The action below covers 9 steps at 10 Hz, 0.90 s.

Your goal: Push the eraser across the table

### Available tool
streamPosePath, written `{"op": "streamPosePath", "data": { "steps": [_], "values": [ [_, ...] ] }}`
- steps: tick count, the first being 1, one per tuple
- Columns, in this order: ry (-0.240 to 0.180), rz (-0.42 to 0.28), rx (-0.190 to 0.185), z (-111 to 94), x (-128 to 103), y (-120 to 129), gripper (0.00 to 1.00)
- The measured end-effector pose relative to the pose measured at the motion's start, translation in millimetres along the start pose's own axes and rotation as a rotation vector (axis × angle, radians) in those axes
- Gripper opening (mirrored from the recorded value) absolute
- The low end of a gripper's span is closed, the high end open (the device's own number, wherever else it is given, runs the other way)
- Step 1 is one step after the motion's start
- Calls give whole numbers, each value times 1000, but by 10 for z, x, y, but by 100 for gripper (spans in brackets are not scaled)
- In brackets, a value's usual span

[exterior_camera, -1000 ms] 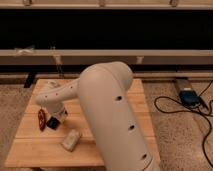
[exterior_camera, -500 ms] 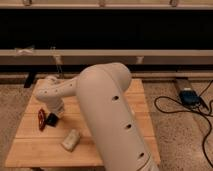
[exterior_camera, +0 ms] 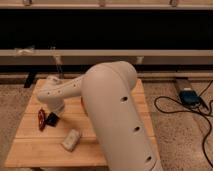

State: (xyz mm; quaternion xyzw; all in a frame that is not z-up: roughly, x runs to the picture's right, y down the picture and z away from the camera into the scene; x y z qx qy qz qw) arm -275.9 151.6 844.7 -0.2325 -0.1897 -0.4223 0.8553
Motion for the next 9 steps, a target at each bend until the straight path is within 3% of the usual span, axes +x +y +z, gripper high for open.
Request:
{"op": "streamPosePath", "data": {
  "steps": [2,6,9],
  "values": [
    [-7,-29,4,-97,-160,65,0],
    [-44,-164,-15,-209,-843,174,0],
    [-79,-230,-22,-240,-1064,204,0]
  ]
}}
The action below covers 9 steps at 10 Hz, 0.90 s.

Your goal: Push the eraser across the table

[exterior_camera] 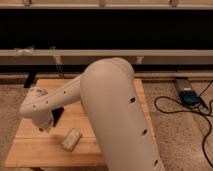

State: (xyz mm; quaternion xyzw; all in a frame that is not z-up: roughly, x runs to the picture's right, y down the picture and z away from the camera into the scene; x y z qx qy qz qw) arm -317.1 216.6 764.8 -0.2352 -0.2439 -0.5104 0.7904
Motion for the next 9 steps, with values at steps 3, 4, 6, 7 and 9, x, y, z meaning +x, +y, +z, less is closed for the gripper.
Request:
{"op": "streamPosePath", "data": {
  "steps": [3,4,6,7,9],
  "values": [
    [-19,-41,-12,74,-73,-25,0],
    [-25,-50,-15,116,-85,-47,0],
    [-36,-62,-26,229,-77,-84,0],
    [-39,-64,-32,268,-68,-92,0],
    [-44,-66,-43,340,-39,-115,0]
  ]
}}
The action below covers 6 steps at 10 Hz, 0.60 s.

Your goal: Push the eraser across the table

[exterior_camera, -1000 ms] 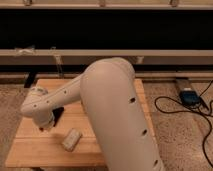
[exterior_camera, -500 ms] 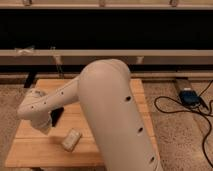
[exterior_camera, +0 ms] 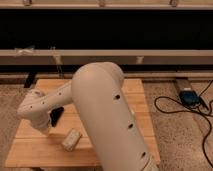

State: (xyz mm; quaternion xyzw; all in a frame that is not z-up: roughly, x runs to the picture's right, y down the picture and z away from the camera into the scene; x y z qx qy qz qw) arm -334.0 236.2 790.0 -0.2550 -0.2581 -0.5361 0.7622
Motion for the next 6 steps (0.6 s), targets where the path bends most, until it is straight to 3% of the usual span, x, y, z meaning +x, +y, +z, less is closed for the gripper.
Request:
{"op": "streamPosePath", "data": {
  "steps": [6],
  "values": [
    [12,30,-6,54,348,6,0]
  ]
}}
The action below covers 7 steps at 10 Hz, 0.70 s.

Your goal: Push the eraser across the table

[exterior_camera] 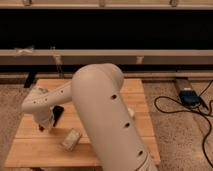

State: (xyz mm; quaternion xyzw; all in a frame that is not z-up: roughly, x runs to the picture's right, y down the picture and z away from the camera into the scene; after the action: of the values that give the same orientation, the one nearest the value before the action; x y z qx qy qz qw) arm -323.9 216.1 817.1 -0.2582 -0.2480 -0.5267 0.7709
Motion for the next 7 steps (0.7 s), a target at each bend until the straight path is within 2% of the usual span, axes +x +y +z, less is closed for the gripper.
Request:
{"op": "streamPosePath", "data": {
  "steps": [7],
  "values": [
    [22,28,4,17,303,-27,0]
  ]
}}
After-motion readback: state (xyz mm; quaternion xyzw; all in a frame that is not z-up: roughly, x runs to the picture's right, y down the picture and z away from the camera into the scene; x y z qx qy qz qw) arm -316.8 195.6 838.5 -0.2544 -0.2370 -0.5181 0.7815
